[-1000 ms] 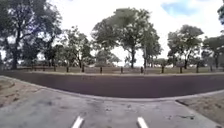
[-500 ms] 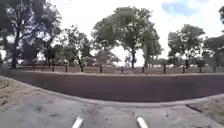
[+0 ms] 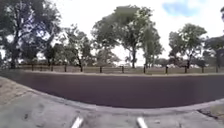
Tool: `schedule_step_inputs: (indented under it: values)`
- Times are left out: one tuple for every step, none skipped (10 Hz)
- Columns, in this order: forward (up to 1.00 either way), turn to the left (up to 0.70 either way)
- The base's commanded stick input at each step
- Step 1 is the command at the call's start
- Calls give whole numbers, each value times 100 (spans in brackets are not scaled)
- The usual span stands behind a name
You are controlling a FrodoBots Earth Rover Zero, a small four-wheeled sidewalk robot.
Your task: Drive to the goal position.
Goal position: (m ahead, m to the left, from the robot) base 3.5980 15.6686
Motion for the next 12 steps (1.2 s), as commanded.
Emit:
schedule_step_inputs:
  values:
    - [60,0]
    - [60,0]
    - [60,0]
    - [60,0]
    - [60,0]
    - [60,-4]
    - [60,-9]
    - [60,-14]
    - [0,-60]
    - [0,-60]
    - [0,-60]
    - [0,-60]
